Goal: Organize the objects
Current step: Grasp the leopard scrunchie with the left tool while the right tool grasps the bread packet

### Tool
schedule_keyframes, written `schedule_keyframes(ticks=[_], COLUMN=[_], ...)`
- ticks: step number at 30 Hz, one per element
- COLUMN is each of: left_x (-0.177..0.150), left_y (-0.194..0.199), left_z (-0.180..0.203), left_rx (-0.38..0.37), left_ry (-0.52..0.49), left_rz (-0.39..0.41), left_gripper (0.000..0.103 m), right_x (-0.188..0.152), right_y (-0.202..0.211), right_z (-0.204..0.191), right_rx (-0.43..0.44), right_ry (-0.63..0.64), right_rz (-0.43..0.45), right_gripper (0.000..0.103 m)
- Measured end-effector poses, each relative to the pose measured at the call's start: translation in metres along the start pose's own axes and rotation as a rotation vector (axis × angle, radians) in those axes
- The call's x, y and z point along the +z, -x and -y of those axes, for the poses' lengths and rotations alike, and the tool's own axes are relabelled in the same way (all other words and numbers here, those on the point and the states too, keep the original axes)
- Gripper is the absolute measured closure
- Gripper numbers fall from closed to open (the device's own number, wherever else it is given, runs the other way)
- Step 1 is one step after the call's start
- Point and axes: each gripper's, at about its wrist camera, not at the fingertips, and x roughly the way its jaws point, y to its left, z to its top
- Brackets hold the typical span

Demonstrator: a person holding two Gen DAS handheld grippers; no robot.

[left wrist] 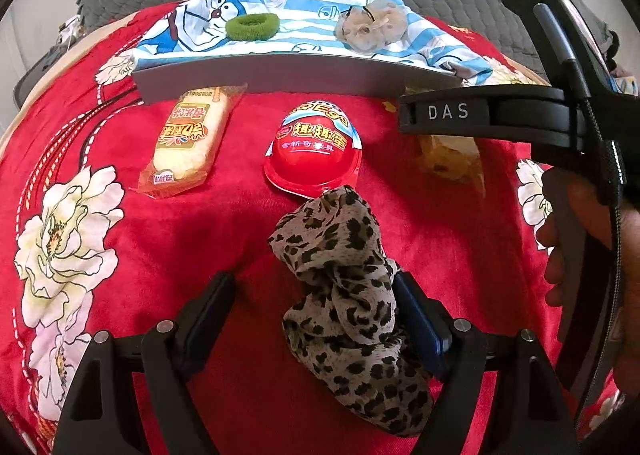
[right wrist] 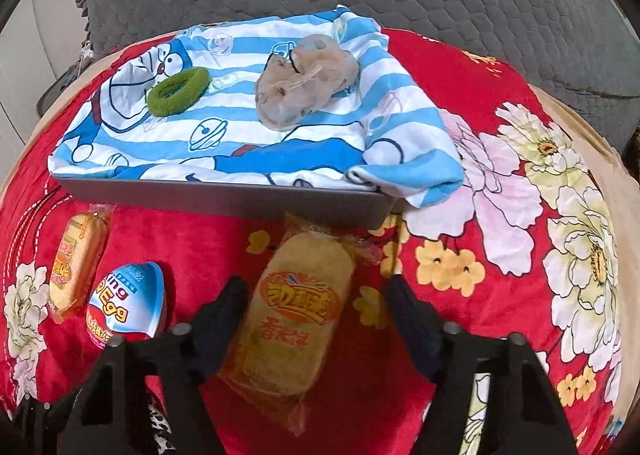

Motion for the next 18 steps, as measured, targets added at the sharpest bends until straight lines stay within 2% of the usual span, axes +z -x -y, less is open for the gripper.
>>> schedule_keyframes(ticks=[3,6,12,18], left_x=[0.0004,0.0005,0.0012,0.0021], left_y=[0.0000,-0.0008,0.0006,0.0049], left_z=[-0.0008,-0.0007,0.0003,-0.0010], left_rx=[-0.008,-0.012,-0.018,-0.034], left_ry=[0.002,0.002,-0.008,-0.005], left_rz=[0.000,0.001,0.004,0.012], left_gripper=[0.021,0.021,0.031,0.061], right_x=[0.0000,0.0003,0.0005,-0.0003], right_y=[-0.0013,-0.0018,0.0002,0.0038], right_z=[-0.0015,-0.0019,0.0017,-0.0011], right_rx=[0.007,0.010,0.040,0.068], right_ry=[0.007,0.006,-0.011,-0.007], right_rz=[-0.007,-0.006,-0.005,-0.004], right_gripper=[0.051,0.052,0.059,0.061])
